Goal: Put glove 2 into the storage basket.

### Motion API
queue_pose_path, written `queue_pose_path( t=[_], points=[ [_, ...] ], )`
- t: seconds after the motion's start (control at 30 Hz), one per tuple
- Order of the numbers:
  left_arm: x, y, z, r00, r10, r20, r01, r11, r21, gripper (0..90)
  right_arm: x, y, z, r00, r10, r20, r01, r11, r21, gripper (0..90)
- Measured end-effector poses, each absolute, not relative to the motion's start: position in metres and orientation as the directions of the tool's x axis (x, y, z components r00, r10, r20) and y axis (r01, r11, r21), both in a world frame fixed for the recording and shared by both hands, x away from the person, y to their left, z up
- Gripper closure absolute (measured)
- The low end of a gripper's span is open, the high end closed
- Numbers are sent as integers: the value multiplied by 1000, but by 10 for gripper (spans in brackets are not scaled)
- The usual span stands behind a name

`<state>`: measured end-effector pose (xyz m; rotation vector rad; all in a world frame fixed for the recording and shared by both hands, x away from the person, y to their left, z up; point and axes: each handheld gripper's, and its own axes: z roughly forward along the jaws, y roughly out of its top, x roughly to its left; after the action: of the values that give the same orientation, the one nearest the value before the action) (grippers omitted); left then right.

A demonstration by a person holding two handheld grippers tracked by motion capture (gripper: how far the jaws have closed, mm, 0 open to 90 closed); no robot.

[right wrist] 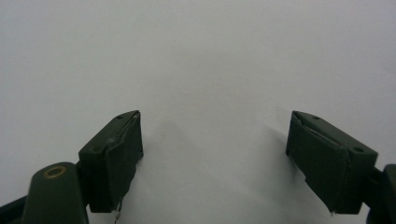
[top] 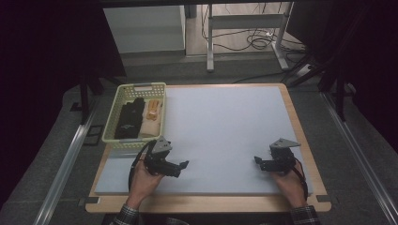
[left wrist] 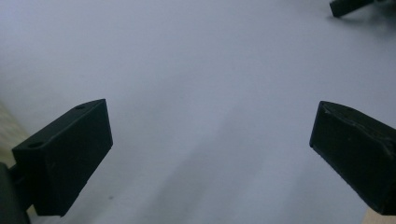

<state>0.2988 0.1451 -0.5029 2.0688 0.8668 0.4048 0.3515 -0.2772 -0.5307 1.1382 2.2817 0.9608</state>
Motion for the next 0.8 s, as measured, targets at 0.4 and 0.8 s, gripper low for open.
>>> queue_pose_path(
  t=[0.4,0.8],
  points=[
    [295,135,-543,708,706,22,474,-498,726,0,351,-277,-531,-580,812,-57,527,428,734,179],
    [302,136,-549,700,713,-35,534,-491,689,0,351,-277,-531,-580,813,-54,528,425,735,178]
  ],
)
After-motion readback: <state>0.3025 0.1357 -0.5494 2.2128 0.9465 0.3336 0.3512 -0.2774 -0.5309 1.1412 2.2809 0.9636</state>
